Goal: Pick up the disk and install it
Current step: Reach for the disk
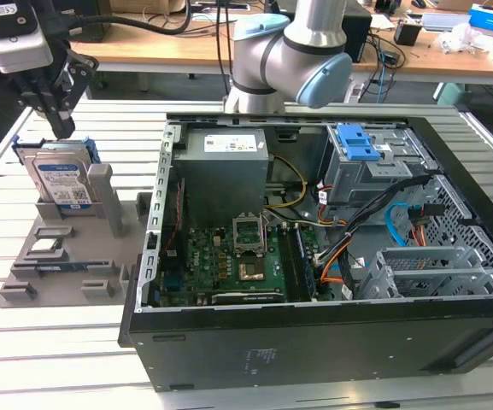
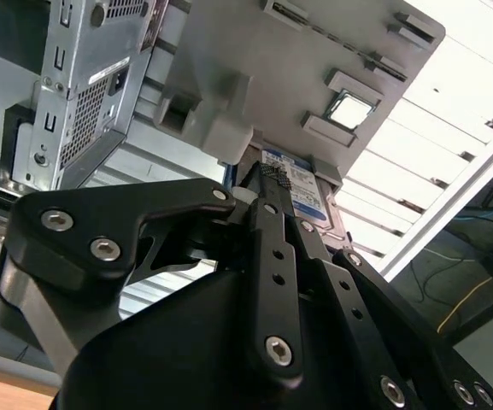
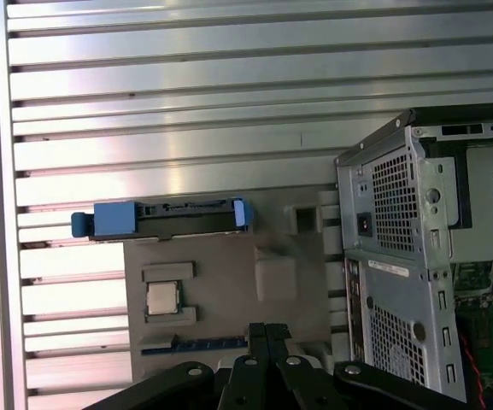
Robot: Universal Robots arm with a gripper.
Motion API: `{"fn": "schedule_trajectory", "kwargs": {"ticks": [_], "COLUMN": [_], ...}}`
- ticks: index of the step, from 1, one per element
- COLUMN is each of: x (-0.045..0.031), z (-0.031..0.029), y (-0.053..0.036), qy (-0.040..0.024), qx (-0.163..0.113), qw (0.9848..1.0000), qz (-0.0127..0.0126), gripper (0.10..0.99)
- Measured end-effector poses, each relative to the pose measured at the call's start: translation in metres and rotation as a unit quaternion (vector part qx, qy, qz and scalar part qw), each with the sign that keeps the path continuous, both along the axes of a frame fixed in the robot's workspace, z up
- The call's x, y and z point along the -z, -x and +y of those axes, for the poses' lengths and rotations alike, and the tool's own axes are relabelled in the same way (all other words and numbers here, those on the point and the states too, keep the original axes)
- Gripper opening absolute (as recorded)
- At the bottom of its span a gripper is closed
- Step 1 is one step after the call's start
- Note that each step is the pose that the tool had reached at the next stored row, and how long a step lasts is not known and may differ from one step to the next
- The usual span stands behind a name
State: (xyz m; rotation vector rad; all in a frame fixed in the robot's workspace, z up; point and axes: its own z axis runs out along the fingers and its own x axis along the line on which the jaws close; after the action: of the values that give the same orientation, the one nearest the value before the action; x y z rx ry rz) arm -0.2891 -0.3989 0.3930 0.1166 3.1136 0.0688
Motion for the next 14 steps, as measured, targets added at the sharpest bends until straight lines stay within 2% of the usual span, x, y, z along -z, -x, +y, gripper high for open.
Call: {"fn": "schedule_trajectory", "kwargs": {"ticks": [14], "x": [0.0001], "z": [0.0000], "y": [0.0140], "qy": [0.0000], "qx": [0.000], "qw": [1.0000], "qz": [0.0000], "gripper": [0.106]}}
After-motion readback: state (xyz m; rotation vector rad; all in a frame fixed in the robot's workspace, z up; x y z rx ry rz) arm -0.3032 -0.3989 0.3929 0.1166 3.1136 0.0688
